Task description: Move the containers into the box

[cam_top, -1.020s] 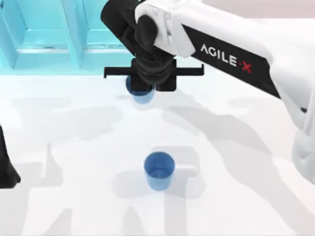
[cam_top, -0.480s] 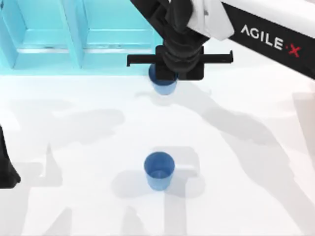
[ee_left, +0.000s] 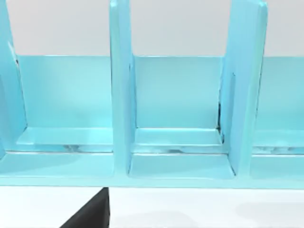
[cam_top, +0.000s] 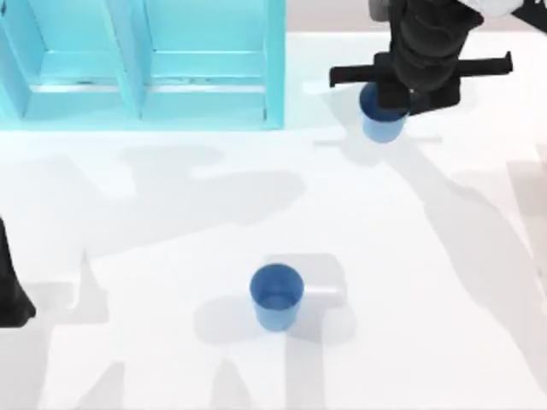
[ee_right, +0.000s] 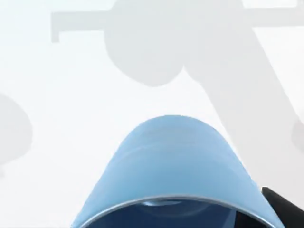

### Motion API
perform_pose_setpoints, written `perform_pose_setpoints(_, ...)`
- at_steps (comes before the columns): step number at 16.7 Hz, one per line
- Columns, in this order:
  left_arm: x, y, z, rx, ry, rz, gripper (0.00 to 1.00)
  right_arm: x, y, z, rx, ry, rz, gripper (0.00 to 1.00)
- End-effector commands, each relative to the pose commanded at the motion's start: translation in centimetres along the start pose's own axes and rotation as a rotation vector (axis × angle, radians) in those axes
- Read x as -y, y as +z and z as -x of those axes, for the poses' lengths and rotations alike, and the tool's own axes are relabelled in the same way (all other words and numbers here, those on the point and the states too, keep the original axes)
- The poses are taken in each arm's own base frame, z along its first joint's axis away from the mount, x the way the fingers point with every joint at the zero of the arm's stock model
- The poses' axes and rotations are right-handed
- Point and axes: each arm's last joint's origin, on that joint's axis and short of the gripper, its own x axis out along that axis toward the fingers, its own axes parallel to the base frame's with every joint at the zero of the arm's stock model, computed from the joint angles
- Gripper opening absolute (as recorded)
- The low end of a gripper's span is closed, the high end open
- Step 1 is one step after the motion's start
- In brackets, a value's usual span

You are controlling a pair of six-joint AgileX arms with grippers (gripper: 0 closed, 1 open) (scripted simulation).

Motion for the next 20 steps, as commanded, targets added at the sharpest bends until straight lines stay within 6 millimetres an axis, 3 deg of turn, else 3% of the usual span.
perform_pose_setpoints(3, 0.0, 0.0, 0.0, 0.000, 0.000, 0.000, 1.00, 8.7, 1.0, 0.2, -0.069, -0.026, 0.008, 0.00)
perform_pose_setpoints(5, 0.0, 0.0, 0.0, 0.000, 0.000, 0.000, 1.00, 15.1, 0.4, 0.7, -0.121, -0.030, 0.010, 0.00)
perform_pose_setpoints(8, 0.0, 0.0, 0.0, 0.000, 0.000, 0.000, 1.00, 24.3, -2.5, 2.0, -0.194, -0.010, 0.005, 0.00)
perform_pose_setpoints(11, 0.0, 0.0, 0.0, 0.000, 0.000, 0.000, 1.00, 31.6, -7.2, 3.7, -0.241, 0.035, -0.008, 0.00)
perform_pose_setpoints(15, 0.0, 0.0, 0.0, 0.000, 0.000, 0.000, 1.00, 37.1, -13.9, 6.0, -0.254, 0.096, -0.028, 0.00)
perform_pose_setpoints(18, 0.0, 0.0, 0.0, 0.000, 0.000, 0.000, 1.00, 38.7, -17.3, 7.1, -0.246, 0.124, -0.038, 0.00)
perform_pose_setpoints(20, 0.0, 0.0, 0.0, 0.000, 0.000, 0.000, 1.00, 39.0, -18.3, 7.4, -0.241, 0.131, -0.042, 0.00)
